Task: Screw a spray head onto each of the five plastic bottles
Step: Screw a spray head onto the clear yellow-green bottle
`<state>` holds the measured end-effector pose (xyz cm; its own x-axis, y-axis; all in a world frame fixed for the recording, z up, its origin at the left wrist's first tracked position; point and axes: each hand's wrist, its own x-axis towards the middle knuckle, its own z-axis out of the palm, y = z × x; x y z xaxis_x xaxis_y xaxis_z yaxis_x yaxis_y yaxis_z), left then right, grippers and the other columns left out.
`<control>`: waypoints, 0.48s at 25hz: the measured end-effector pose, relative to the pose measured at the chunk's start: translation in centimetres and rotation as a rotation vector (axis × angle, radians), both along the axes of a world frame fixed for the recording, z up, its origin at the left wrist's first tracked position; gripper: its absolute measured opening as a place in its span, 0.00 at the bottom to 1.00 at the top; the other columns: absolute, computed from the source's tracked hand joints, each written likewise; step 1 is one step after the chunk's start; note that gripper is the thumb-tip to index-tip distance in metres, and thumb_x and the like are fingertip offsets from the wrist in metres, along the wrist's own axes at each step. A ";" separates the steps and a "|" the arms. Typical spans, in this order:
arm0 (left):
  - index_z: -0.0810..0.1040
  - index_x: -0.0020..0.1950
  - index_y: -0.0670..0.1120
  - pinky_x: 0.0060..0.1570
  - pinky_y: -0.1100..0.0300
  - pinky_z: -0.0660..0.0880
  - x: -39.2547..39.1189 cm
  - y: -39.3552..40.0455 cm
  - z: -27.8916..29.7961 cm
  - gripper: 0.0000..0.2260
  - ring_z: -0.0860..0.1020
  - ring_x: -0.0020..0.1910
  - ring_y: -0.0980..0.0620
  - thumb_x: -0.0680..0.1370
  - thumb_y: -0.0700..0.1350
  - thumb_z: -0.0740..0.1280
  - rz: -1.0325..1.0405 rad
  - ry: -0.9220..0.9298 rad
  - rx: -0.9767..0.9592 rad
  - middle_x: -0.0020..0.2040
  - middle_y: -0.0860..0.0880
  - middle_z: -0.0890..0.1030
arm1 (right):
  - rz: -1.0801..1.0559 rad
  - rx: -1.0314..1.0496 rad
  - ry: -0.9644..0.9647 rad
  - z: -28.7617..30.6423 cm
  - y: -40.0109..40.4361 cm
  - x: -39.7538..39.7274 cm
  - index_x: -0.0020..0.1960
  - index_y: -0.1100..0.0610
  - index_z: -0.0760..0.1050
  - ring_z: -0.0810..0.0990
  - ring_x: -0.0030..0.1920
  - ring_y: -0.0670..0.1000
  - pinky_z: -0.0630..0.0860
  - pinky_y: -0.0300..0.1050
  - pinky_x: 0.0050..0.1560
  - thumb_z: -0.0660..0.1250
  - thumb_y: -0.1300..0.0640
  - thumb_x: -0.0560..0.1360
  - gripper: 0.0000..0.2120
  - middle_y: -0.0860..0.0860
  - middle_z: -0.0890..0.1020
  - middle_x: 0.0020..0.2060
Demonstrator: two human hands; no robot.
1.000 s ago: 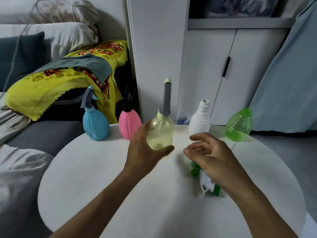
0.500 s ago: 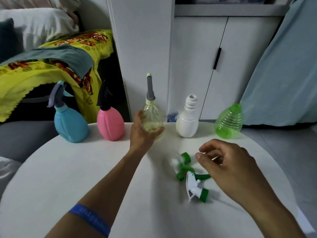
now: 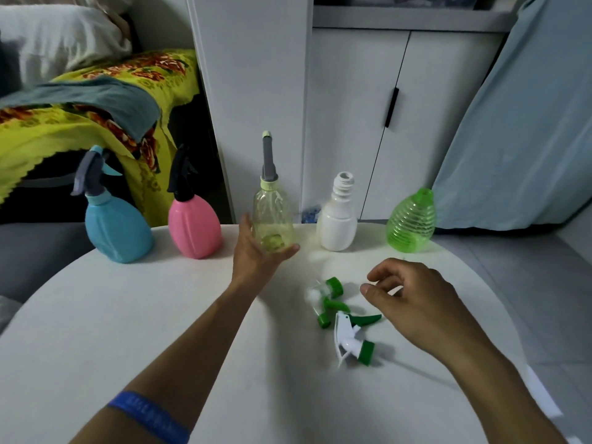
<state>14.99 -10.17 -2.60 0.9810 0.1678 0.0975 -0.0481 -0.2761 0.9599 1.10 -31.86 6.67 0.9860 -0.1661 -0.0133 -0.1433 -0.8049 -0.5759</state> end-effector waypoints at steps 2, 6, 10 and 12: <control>0.61 0.76 0.49 0.64 0.49 0.73 -2.3 0.8 -0.6 0.42 0.72 0.69 0.46 0.68 0.48 0.80 0.075 0.084 -0.041 0.72 0.47 0.71 | 0.005 -0.031 0.054 -0.3 -0.1 0.4 0.49 0.46 0.78 0.81 0.45 0.49 0.77 0.48 0.50 0.69 0.44 0.74 0.08 0.41 0.83 0.42; 0.74 0.62 0.54 0.45 0.66 0.75 -9.2 0.7 -2.0 0.18 0.77 0.58 0.49 0.74 0.46 0.73 0.060 -0.070 0.031 0.58 0.52 0.79 | 0.049 -0.128 0.160 -0.4 0.5 0.2 0.50 0.46 0.77 0.80 0.49 0.50 0.75 0.46 0.49 0.68 0.43 0.73 0.09 0.43 0.83 0.46; 0.65 0.75 0.55 0.66 0.45 0.69 -10.0 -2.4 -1.4 0.32 0.69 0.69 0.47 0.73 0.53 0.74 -0.288 0.076 0.332 0.74 0.50 0.69 | 0.108 -0.124 0.176 0.0 1.1 -1.0 0.50 0.45 0.78 0.80 0.49 0.50 0.76 0.47 0.50 0.68 0.42 0.73 0.10 0.43 0.83 0.45; 0.65 0.74 0.59 0.67 0.46 0.66 -9.4 -3.5 -1.0 0.33 0.67 0.72 0.46 0.71 0.53 0.75 -0.403 0.069 0.495 0.75 0.51 0.67 | 0.144 -0.120 0.180 0.2 1.1 -1.6 0.53 0.45 0.78 0.80 0.49 0.49 0.76 0.47 0.51 0.68 0.45 0.74 0.09 0.43 0.82 0.48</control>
